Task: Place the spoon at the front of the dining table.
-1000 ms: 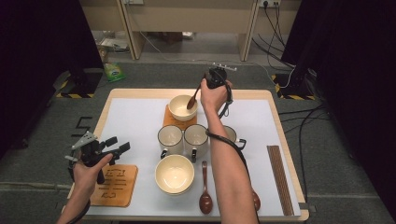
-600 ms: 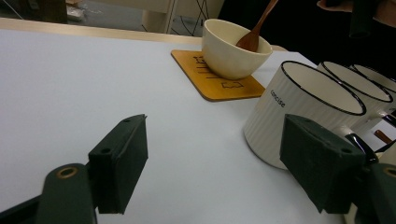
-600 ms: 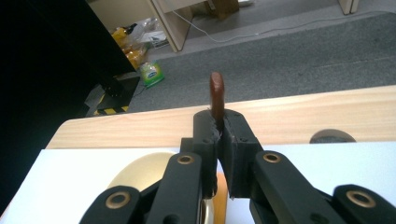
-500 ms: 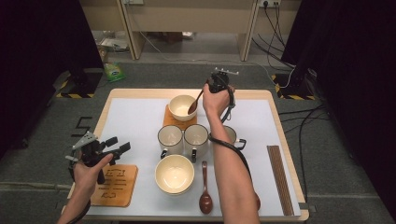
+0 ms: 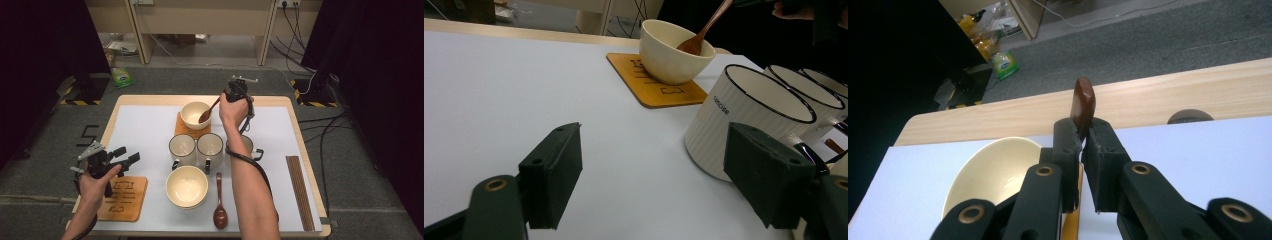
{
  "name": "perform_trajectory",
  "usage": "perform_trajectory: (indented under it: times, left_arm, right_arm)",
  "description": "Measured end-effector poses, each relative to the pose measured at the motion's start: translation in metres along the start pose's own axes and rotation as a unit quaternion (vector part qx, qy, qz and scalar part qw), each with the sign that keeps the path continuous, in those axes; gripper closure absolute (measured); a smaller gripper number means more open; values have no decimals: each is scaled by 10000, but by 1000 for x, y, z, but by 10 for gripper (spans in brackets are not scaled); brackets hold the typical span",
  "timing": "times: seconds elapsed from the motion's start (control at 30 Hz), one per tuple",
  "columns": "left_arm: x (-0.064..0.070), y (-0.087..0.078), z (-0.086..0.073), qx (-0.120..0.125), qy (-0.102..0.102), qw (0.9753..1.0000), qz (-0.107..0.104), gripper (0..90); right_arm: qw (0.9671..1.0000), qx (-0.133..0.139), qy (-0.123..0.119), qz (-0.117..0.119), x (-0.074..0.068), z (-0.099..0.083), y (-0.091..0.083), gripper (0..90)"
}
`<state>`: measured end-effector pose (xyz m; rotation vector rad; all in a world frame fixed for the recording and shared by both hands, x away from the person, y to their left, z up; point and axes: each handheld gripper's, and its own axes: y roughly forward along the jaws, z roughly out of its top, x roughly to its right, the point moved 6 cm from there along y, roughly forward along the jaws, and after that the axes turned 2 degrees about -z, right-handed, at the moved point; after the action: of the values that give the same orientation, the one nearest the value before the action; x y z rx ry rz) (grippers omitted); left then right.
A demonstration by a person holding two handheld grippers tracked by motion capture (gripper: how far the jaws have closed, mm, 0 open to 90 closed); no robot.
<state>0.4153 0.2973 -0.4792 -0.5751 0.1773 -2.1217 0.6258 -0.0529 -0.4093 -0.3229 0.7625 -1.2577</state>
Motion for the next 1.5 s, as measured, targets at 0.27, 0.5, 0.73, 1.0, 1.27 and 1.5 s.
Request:
perform_trajectory:
  times: [0.27, 0.5, 0.73, 1.0, 1.27, 1.5]
  left_arm:
    - [0, 0, 0, 3, -8, 10000, -3, 229]
    - [0, 1, 0, -8, -3, 10000, -2, 229]
    - [0, 2, -1, -24, -9, 10000, -8, 229]
    - [1, 3, -2, -36, -13, 10000, -24, 229]
    - [1, 3, -2, -41, 0, 10000, -12, 229]
    - [1, 3, -2, -41, 7, 10000, -5, 229]
  right_arm:
    - [9998, -209, -70, -21, 0, -5, 0, 823]
    - [9994, -339, -52, 1, 2, -10, 1, 815]
    - [9988, -484, -52, -19, 6, -16, 4, 803]
    - [9981, -620, -51, -30, 7, -21, 5, 791]
    - [9973, -729, -14, 0, 8, -24, 3, 764]
    - [9968, -791, -47, 48, 6, -28, 2, 727]
